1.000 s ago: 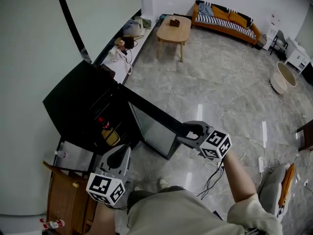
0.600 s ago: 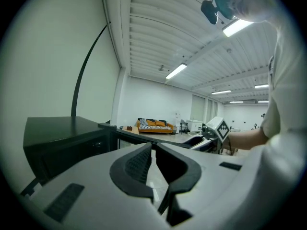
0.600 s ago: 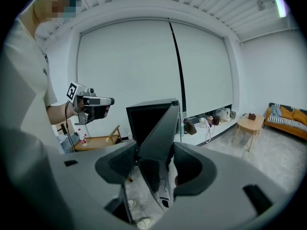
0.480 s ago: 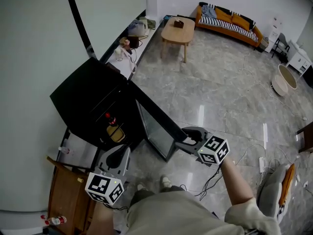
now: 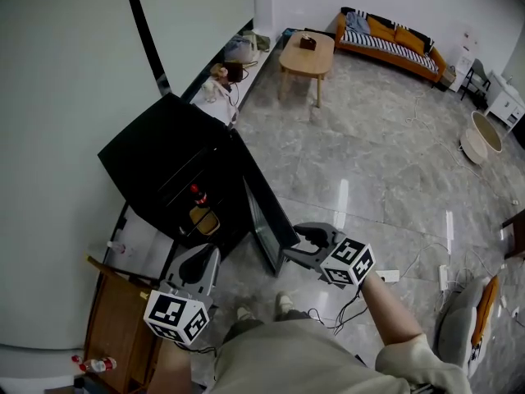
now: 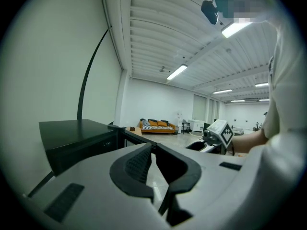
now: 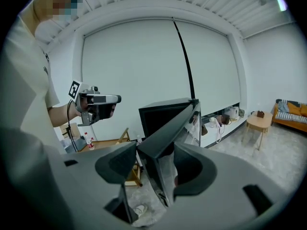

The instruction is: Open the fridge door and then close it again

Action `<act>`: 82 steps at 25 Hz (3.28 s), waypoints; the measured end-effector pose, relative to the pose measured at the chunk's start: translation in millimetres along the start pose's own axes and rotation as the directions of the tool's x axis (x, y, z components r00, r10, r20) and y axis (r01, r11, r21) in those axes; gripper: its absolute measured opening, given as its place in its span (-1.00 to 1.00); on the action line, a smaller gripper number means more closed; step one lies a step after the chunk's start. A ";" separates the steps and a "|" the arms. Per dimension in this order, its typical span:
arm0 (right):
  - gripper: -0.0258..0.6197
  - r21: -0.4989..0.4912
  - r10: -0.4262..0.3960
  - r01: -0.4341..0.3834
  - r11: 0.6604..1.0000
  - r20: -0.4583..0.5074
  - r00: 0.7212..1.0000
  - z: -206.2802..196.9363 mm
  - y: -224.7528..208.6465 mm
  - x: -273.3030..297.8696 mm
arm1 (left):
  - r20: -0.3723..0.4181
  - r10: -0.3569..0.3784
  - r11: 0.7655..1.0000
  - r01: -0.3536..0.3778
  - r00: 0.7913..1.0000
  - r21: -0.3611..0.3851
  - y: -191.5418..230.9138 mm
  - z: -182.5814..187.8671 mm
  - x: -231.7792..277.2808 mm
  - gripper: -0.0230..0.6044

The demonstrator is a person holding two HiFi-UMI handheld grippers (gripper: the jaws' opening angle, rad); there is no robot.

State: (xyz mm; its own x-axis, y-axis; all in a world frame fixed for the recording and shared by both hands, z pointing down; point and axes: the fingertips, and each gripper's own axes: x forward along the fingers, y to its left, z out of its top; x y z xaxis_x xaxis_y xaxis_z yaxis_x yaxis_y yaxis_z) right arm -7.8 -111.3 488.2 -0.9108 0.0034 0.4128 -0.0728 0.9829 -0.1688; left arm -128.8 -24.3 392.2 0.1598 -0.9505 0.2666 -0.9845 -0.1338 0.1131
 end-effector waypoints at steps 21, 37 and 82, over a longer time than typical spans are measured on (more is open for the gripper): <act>-0.15 -0.001 -0.026 0.026 1.000 -0.016 1.000 21.5 58.6 67.9 | 0.004 0.097 0.995 -0.097 0.995 -0.031 41.0 -12.8 -54.5 -0.83; -0.18 0.045 -0.007 0.009 0.999 -0.035 0.999 43.0 95.2 125.5 | 0.006 0.178 0.982 -0.177 0.984 -0.072 83.3 -23.0 -76.2 -0.83; -0.31 -0.249 0.018 -0.015 0.969 0.013 1.000 144.6 129.9 323.7 | 0.011 0.351 0.925 -0.345 0.936 -0.161 228.6 -49.1 -135.7 -0.83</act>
State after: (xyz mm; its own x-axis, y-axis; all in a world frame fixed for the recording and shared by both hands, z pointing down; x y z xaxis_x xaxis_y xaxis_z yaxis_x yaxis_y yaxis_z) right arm -370.9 -9.1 470.5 -0.9171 0.0191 0.3983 0.0437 0.9976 0.0529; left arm -372.1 87.9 428.9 -0.1970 -0.9398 0.2791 -0.9538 0.2495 0.1671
